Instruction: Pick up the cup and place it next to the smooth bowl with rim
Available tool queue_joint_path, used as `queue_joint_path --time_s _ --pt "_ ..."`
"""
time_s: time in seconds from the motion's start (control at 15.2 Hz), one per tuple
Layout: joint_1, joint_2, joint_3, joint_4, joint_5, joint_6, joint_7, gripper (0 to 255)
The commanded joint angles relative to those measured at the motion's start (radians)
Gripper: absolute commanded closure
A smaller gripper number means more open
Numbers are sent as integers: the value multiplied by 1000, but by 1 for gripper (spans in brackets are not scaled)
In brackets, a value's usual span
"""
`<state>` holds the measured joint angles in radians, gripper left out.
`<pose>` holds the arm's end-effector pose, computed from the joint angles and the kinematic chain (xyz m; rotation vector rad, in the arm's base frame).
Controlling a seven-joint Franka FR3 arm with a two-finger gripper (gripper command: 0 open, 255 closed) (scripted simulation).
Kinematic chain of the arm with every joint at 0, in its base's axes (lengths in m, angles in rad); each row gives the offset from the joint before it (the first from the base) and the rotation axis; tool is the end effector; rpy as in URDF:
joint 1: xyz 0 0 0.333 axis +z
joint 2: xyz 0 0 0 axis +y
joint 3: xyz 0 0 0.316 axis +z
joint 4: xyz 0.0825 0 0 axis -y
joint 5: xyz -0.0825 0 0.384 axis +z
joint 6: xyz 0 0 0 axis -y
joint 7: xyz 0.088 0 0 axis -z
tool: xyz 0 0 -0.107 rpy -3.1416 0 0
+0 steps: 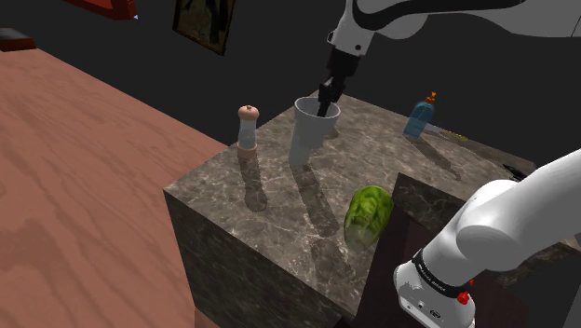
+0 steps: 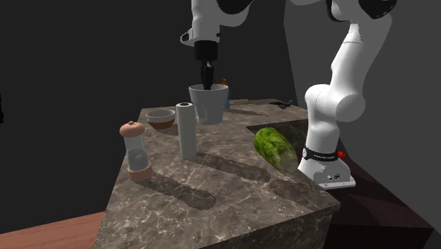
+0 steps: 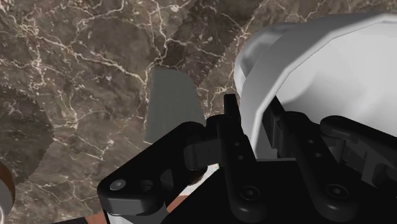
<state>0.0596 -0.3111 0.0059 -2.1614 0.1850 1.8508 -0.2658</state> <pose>0.4601 0.0449 0.5267 -2.9375 -0.4137 -0.0270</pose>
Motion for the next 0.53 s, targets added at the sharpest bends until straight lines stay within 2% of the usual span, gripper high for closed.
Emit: queue_joint_path --time_s 0.0,0.46 --pt "-21 19 -35 30 -12 -20 -50 255" --pt "-85 128 -140 150 -33 -57 -209 255"
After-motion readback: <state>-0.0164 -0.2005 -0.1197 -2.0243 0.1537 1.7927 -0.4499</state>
